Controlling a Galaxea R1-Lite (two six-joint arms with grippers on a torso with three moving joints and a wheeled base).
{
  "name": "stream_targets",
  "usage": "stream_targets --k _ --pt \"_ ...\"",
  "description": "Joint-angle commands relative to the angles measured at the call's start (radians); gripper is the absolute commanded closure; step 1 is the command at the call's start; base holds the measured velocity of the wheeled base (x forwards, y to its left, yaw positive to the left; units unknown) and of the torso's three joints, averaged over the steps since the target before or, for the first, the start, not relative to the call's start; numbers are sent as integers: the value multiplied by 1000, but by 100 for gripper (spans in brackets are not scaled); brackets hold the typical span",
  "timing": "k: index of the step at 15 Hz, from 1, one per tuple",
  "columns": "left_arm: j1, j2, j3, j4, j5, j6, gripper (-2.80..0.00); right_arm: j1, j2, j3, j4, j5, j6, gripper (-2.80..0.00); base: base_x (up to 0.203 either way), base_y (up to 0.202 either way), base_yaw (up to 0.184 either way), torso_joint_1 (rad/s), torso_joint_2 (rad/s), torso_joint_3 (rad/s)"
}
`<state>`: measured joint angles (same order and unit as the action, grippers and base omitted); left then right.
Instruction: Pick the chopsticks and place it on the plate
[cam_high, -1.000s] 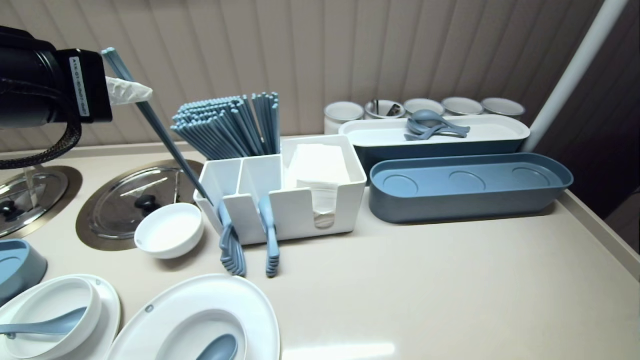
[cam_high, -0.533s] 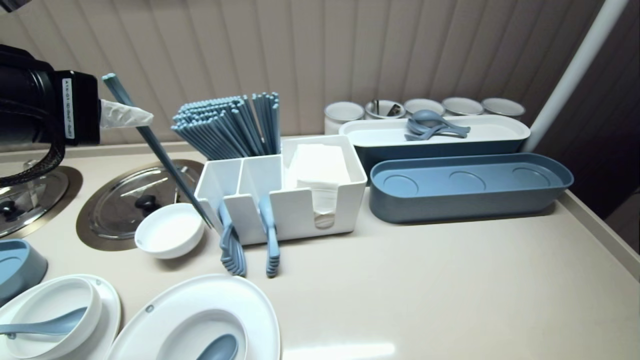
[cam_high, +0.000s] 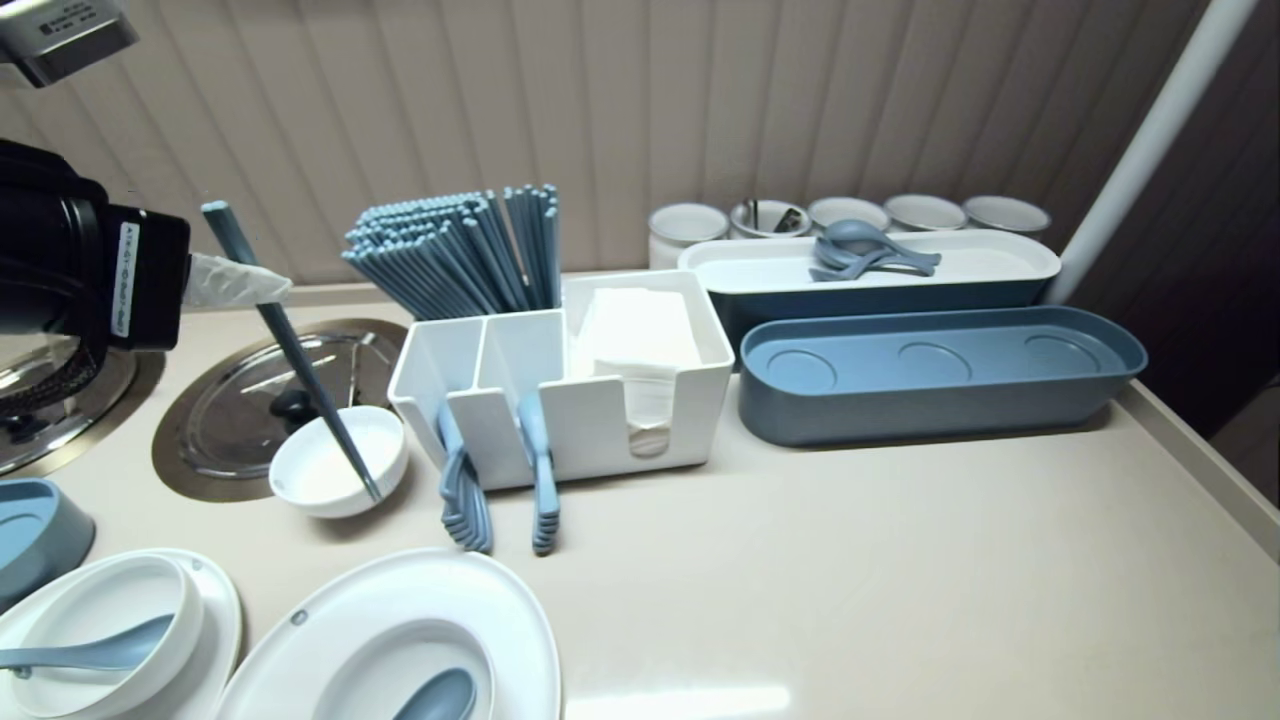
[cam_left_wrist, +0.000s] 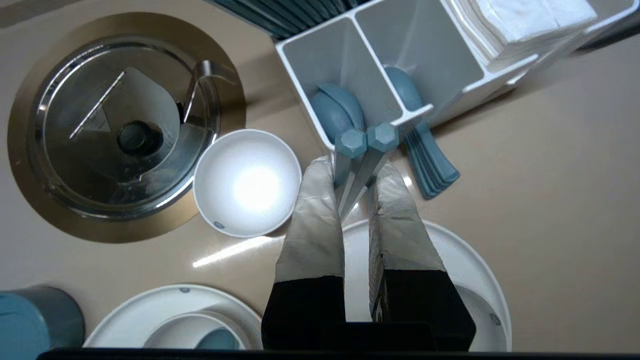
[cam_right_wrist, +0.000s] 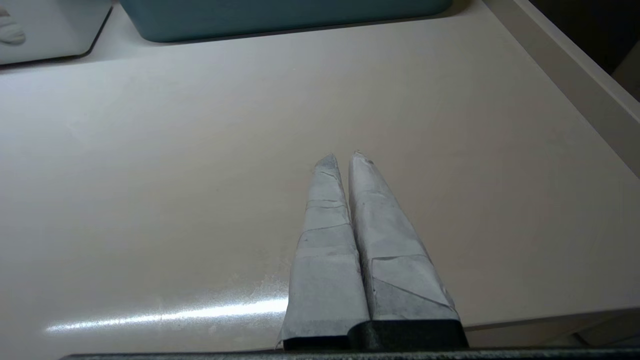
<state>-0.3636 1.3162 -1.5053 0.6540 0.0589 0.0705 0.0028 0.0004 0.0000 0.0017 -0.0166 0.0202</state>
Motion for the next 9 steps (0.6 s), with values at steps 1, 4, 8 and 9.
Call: stream_targets --k 1,4,8,9 --pt "3 0 0 48 -6 27 0 0 0 0 0 0 0 0 0 0 0 0 0 0" --pt "3 10 -10 144 -59 69 0 0 1 0 0 0 0 0 0 0 0 0 0 0" --pt "2 48 -32 247 -65 105 0 0 0 0 0 0 0 0 0 0 0 0 0 0" --pt "2 54 -39 272 -65 107 0 0 0 0 0 0 0 0 0 0 0 0 0 0"
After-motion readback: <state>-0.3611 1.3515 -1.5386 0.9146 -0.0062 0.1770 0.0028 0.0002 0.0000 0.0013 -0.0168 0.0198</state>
